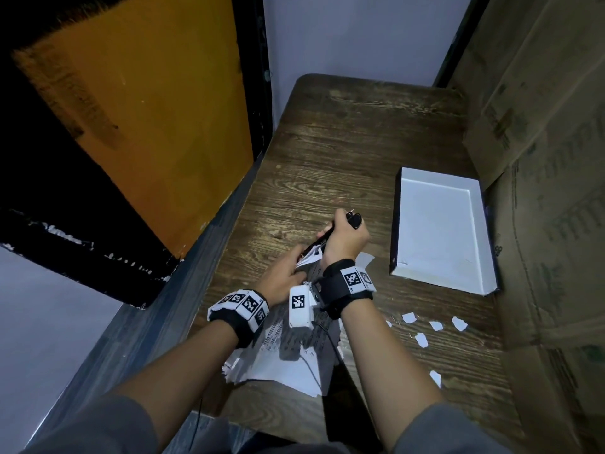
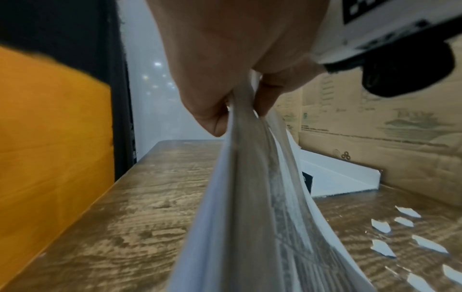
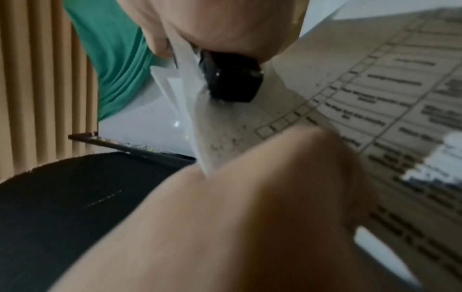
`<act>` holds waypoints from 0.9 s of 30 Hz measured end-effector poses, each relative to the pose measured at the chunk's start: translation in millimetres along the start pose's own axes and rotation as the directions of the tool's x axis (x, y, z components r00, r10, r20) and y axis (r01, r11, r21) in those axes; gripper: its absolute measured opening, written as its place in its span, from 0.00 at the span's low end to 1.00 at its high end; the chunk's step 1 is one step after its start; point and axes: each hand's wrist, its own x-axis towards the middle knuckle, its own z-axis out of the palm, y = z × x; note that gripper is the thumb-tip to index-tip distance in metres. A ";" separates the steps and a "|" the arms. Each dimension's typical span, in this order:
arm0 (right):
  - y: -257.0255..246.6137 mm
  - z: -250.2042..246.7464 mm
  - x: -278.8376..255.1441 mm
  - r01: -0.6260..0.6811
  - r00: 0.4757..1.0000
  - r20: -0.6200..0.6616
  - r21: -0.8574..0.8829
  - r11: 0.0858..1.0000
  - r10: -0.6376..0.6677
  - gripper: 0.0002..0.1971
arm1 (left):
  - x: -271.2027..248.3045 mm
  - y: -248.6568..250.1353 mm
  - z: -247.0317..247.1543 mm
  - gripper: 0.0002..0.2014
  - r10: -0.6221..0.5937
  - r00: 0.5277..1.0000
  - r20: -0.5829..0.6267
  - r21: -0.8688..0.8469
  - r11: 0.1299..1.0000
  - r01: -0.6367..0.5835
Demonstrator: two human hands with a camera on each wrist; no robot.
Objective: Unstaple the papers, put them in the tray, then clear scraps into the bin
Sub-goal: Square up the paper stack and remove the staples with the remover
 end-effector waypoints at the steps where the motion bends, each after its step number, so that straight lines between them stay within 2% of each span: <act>1: 0.9 1.4 -0.6 -0.005 0.999 0.032 -0.016 1.000 0.005 0.10 | -0.6 -0.9 0.2 0.23 -0.006 1.000 0.001 -0.005 1.000 0.006; 5: 0.5 0.2 -1.8 0.034 0.979 0.201 -0.089 0.995 -0.016 0.09 | -3.5 -6.3 -3.7 0.30 -0.072 0.996 -0.054 -0.084 0.994 0.068; 7: -5.4 -5.3 1.7 0.106 0.975 0.203 -0.091 0.990 -0.086 0.10 | -2.6 -10.2 -9.7 0.27 -0.108 0.988 -0.109 -0.184 0.979 0.086; 9: -12.9 -20.1 14.5 0.139 0.980 0.158 -0.091 0.986 -0.123 0.19 | -2.6 -13.3 -17.0 0.25 -0.151 0.976 -0.155 -0.280 0.954 0.104; 11: -23.7 -48.6 32.5 0.178 0.979 0.140 -0.234 0.956 -0.148 0.26 | -3.3 -13.0 -24.8 0.23 -0.218 0.954 -0.204 -0.386 0.914 0.126; 13: -32.7 -94.1 55.8 0.244 0.965 0.213 -0.506 0.828 -0.154 0.26 | -3.1 -10.8 -34.4 0.20 -0.277 0.926 -0.257 -0.515 0.850 0.111; 15: -38.3 -153.3 78.2 0.256 0.964 0.247 -0.777 0.575 -0.096 0.23 | -1.4 -8.2 -45.3 0.20 -0.316 0.899 -0.303 -0.634 0.771 0.058; 17: -39.7 -217.3 98.1 0.166 0.986 0.153 -0.955 0.247 -0.069 0.21 | -0.3 -0.3 -56.5 0.20 -0.325 0.886 -0.331 -0.669 0.743 0.023; 18: -37.9 -247.3 107.4 0.090 0.994 0.082 -0.988 0.125 -0.073 0.19 | 1.0 4.2 -60.9 0.20 -0.307 0.893 -0.330 -0.664 0.748 0.012; 19: -36.4 -273.9 113.5 0.015 0.997 0.012 -0.999 0.044 -0.073 0.18 | 1.6 11.1 -64.3 0.18 -0.274 0.905 -0.325 -0.653 0.757 -0.005; 21: -31.7 -312.8 116.8 -0.116 0.991 -0.114 -0.993 -0.033 -0.065 0.17 | 6.2 23.9 -69.8 0.17 -0.197 0.929 -0.314 -0.633 0.773 -0.050; 23: -24.9 -338.9 114.0 -0.193 0.980 -0.187 -0.977 -0.095 -0.071 0.14 | 13.0 39.2 -72.1 0.17 -0.136 0.939 -0.315 -0.583 0.809 -0.078; 27: -3.7 -375.7 105.6 -0.234 0.971 -0.216 -0.947 -0.220 -0.103 0.15 | 27.7 63.7 -73.6 0.23 -0.008 0.949 -0.314 -0.490 0.858 -0.154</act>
